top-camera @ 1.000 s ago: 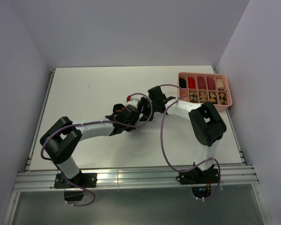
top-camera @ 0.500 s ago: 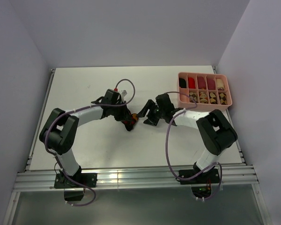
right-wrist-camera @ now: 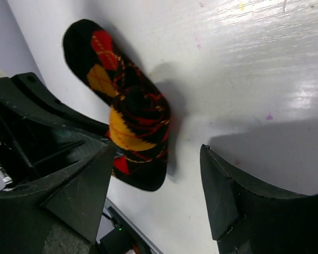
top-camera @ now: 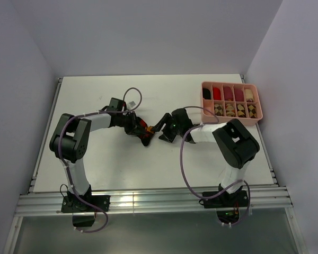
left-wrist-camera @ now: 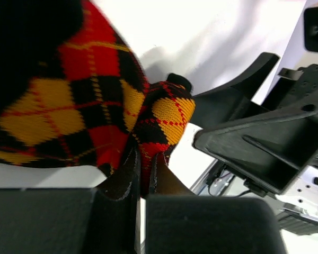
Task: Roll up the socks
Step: Roll the sock at the center of the board.
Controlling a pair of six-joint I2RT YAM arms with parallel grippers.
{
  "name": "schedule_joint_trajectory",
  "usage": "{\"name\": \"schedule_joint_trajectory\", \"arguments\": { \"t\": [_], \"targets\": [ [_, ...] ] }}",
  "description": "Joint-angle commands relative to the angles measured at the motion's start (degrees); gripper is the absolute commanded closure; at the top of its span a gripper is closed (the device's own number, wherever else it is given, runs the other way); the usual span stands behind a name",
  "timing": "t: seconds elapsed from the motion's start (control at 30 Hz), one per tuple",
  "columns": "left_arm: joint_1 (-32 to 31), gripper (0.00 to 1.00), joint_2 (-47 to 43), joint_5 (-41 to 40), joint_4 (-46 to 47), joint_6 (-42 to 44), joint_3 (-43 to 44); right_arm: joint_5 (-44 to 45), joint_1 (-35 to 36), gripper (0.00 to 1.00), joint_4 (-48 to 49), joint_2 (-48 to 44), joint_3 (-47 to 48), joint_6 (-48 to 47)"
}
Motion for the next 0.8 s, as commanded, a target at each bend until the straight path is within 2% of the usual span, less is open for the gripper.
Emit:
{"name": "schedule_joint_trajectory", "arguments": {
  "t": [0.0, 0.43, 0.57, 0.6, 0.67, 0.7, 0.73, 0.77],
  "targets": [
    [1.77, 0.95, 2.59, 0.31, -1.24, -0.13, 1.39, 2.78, 1.21, 0.27, 2.27, 2.5, 3.14, 0.82],
    [3.44, 0.94, 9.44, -1.7, -5.46, 2.5, 5.17, 3.84, 1.83, 0.32, 6.13, 9.88, 6.13, 1.96],
    [3.44, 0.92, 10.67, -3.2, -7.04, 3.91, 6.49, 3.49, 1.92, 0.48, 7.1, 12.08, 6.13, 3.01],
    [3.44, 0.91, 10.76, -4.25, -7.22, 4.44, 6.84, 3.31, 1.92, 0.63, 7.28, 12.43, 5.95, 3.1],
    [3.44, 0.88, 10.33, -5.48, -7.57, 4.79, 6.85, 3.22, 1.92, 0.78, 6.32, 12.53, 6.21, 2.23],
    [3.44, 0.86, 8.67, -6.79, -7.14, 4.88, 5.89, 3.14, 1.92, 0.95, 3.96, 12.09, 6.48, 1.62],
    [3.44, 0.79, 7.61, -7.42, -6.18, 4.88, 5.27, 3.05, 1.74, 1.0, 2.46, 11.91, 6.83, 0.83],
    [3.36, 0.75, 6.29, -8.21, -5.56, 4.88, 3.44, 3.05, 1.65, 1.0, 0.36, 11.56, 8.05, -1.35]
  ]
}}
